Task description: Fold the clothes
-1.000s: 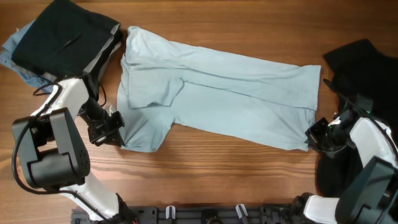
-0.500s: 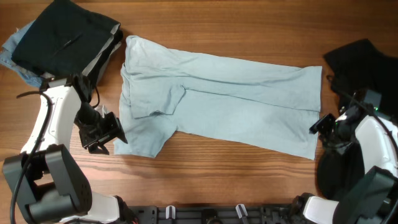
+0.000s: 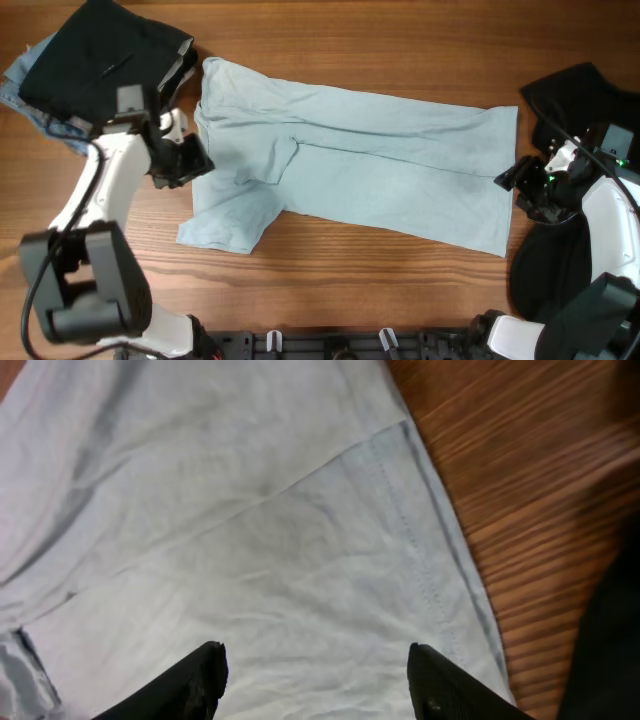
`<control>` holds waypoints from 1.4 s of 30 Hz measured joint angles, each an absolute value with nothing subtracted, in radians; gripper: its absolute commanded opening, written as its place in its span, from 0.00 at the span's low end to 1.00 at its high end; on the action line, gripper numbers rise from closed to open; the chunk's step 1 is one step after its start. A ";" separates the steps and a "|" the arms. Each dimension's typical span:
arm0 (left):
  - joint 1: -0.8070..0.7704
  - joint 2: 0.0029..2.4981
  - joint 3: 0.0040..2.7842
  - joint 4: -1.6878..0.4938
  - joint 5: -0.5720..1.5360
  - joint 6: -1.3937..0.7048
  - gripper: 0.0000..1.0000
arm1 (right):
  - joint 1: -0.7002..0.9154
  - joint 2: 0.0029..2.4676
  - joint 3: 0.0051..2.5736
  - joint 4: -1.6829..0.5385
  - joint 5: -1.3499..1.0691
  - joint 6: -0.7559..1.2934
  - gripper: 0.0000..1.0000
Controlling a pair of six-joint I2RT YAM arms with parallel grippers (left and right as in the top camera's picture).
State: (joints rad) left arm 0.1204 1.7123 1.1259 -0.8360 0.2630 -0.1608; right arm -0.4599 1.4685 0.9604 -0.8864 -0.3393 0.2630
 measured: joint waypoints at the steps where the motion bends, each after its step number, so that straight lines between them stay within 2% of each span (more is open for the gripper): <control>1: 0.107 1.731 1.126 -0.833 0.263 -0.155 0.44 | -0.460 1.468 0.960 -0.886 -0.340 0.260 0.63; 5: 0.082 1.807 1.126 -0.811 0.263 -0.135 0.43 | -0.460 1.468 0.960 -0.886 -0.342 0.258 0.63; 10: 0.081 1.868 1.126 -0.803 0.263 -0.125 0.34 | -0.460 1.468 0.960 -0.886 -0.345 0.255 0.62; 11: 0.081 1.876 1.126 -0.803 0.262 -0.113 0.31 | -0.460 1.468 0.960 -0.886 -0.345 0.255 0.63; 12: 0.081 1.881 1.126 -0.803 0.263 -0.098 0.20 | -0.460 1.468 0.960 -0.886 -0.345 0.255 0.63; 14: 0.081 1.882 1.126 -0.802 0.263 -0.090 0.05 | -0.460 1.468 0.960 -0.885 -0.345 0.255 0.63; 15: 0.081 1.883 1.126 -0.802 0.262 -0.084 0.04 | -0.460 1.468 0.960 -0.884 -0.347 0.255 0.63; 22: 0.081 1.881 1.138 -0.864 0.268 -0.065 0.04 | -0.460 1.468 0.960 -0.880 -0.348 0.255 0.63; 28: 0.081 1.795 1.220 -0.854 0.354 -0.065 0.04 | -0.460 1.468 0.960 -0.875 -0.348 0.255 0.63; 42: 0.018 1.762 1.236 -0.424 0.418 -0.178 0.04 | -0.460 1.468 0.960 -0.841 -0.348 0.255 0.63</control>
